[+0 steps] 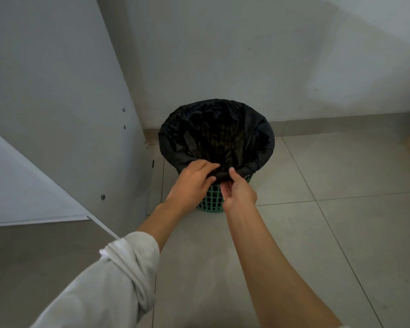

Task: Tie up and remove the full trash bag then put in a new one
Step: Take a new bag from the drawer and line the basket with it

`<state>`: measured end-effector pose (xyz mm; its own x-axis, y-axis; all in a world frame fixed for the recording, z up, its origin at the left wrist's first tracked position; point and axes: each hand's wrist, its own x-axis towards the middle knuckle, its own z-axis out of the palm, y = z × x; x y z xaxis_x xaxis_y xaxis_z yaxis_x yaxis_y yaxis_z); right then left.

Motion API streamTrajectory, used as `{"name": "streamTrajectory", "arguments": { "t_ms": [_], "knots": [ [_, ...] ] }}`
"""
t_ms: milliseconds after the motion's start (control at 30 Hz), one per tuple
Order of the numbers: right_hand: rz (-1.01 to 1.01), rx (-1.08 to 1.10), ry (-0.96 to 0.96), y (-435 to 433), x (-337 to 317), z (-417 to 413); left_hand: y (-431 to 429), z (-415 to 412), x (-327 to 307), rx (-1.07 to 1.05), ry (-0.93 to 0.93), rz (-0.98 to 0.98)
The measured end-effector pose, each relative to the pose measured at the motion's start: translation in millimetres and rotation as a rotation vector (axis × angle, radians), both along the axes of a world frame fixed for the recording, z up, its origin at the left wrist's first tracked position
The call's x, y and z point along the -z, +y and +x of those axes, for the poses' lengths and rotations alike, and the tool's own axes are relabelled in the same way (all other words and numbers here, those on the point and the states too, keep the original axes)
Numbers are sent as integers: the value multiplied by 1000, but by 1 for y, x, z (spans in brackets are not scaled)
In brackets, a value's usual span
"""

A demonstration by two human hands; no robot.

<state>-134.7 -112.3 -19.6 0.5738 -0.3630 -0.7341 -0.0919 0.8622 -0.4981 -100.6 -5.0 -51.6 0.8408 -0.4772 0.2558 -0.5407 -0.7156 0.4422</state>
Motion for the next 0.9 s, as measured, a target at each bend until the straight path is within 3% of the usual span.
{"name": "streamTrajectory", "arguments": {
  "t_ms": [100,300,533,600,667,733,800,833,900],
  "knots": [
    [-33,0,72,3,-3,7,14,5,6,-89,-64,33],
    [-63,34,214,7,-7,23,2,-2,3,-135,39,-96],
    [-48,-39,107,-5,-8,20,-6,-10,9,-163,66,-179],
    [-27,-56,65,-5,-5,19,-5,-12,10,-183,-30,-187],
    [-38,-89,64,-7,-3,19,-6,-24,13,-384,-142,-307],
    [-46,-96,83,-9,-2,20,-13,-39,15,-732,74,-653],
    [-58,-100,92,-11,-1,20,-23,-46,17,-933,559,-1013],
    [-71,-111,105,-11,-1,19,-29,-46,18,-926,743,-1145],
    [-87,-134,140,-10,1,18,-39,-44,13,-822,925,-1362]
  ]
}}
